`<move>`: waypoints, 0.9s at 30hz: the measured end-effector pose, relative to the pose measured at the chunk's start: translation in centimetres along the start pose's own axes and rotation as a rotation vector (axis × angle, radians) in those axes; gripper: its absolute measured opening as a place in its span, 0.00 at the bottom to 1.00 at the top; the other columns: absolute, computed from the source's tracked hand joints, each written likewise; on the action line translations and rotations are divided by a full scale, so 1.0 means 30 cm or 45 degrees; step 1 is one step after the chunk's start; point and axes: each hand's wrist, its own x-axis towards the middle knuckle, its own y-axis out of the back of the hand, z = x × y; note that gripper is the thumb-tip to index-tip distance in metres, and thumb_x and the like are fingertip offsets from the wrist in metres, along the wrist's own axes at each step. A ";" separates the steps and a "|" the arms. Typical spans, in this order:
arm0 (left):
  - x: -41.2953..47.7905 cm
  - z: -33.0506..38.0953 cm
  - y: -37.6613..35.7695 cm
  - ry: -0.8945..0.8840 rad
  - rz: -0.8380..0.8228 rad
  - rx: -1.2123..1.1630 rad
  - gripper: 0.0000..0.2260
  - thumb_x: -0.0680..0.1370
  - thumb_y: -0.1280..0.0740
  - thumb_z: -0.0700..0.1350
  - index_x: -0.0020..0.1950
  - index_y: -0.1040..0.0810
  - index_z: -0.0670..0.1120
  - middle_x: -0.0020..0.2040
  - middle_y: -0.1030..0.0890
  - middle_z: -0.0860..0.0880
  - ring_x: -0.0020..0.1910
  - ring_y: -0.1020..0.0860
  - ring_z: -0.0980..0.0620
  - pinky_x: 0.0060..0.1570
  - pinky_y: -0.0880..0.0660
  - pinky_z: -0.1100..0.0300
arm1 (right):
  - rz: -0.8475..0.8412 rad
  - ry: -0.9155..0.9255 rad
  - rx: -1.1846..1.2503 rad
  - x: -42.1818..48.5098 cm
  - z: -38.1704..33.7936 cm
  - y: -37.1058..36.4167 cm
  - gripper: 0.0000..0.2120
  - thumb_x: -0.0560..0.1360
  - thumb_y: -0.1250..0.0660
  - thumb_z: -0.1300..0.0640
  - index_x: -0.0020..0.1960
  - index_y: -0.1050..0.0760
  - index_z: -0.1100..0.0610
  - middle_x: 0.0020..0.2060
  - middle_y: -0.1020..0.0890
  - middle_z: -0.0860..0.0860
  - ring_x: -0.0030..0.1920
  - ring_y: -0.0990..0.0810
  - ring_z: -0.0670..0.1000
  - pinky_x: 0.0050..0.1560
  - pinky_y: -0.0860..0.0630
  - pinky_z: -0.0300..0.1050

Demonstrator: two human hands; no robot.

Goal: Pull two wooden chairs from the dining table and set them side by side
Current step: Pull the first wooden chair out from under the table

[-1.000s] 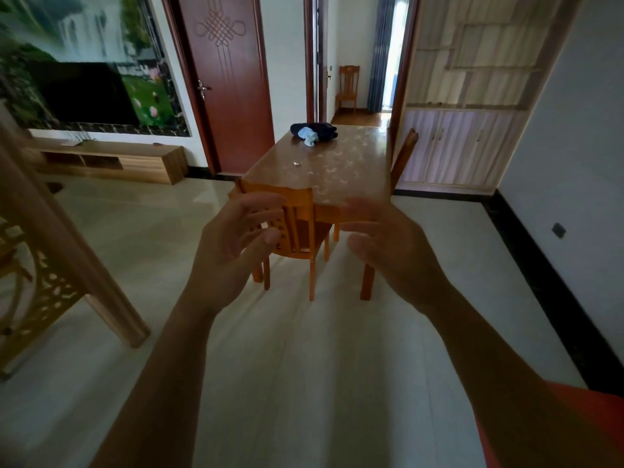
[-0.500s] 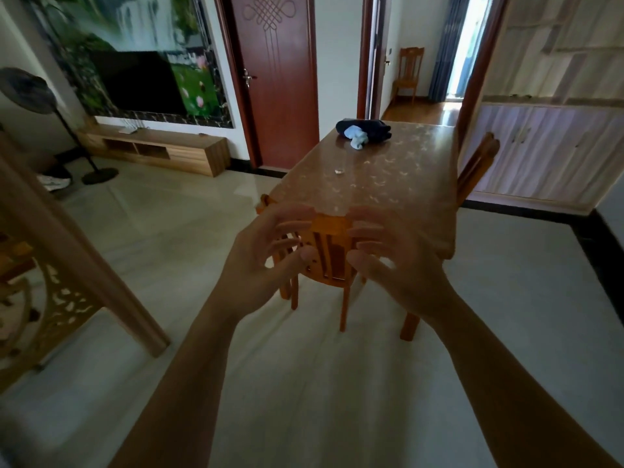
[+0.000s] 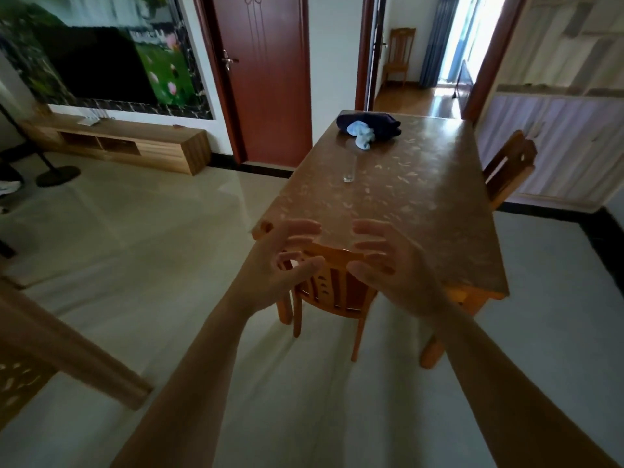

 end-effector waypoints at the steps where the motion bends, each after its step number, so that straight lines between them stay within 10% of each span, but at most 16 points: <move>1: 0.064 -0.046 0.015 0.017 -0.053 0.058 0.25 0.74 0.26 0.60 0.68 0.23 0.52 0.64 0.18 0.59 0.64 0.19 0.56 0.60 0.21 0.53 | 0.010 -0.030 -0.022 0.045 0.043 -0.012 0.27 0.73 0.25 0.44 0.68 0.29 0.48 0.64 0.22 0.45 0.61 0.20 0.44 0.58 0.19 0.45; 9: 0.456 -0.459 0.032 0.118 -0.410 0.381 0.28 0.73 0.20 0.51 0.69 0.25 0.49 0.63 0.21 0.54 0.61 0.22 0.57 0.63 0.21 0.51 | -0.002 -0.301 -0.397 0.317 0.445 -0.066 0.40 0.65 0.25 0.35 0.72 0.30 0.48 0.65 0.26 0.48 0.61 0.23 0.51 0.60 0.20 0.54; 16: 0.665 -0.718 0.009 0.209 -0.592 0.509 0.32 0.70 0.17 0.49 0.70 0.25 0.52 0.65 0.21 0.49 0.64 0.23 0.50 0.65 0.24 0.53 | -0.200 -0.394 -0.551 0.526 0.762 -0.153 0.36 0.63 0.28 0.33 0.69 0.35 0.34 0.67 0.25 0.47 0.63 0.24 0.52 0.60 0.21 0.55; 27: 0.761 -1.067 -0.022 0.420 -1.114 1.018 0.26 0.68 0.19 0.50 0.62 0.24 0.64 0.57 0.19 0.56 0.52 0.17 0.52 0.48 0.18 0.54 | -0.558 -0.773 -0.975 0.625 0.959 -0.296 0.28 0.70 0.30 0.39 0.67 0.27 0.45 0.58 0.21 0.47 0.57 0.20 0.53 0.53 0.22 0.50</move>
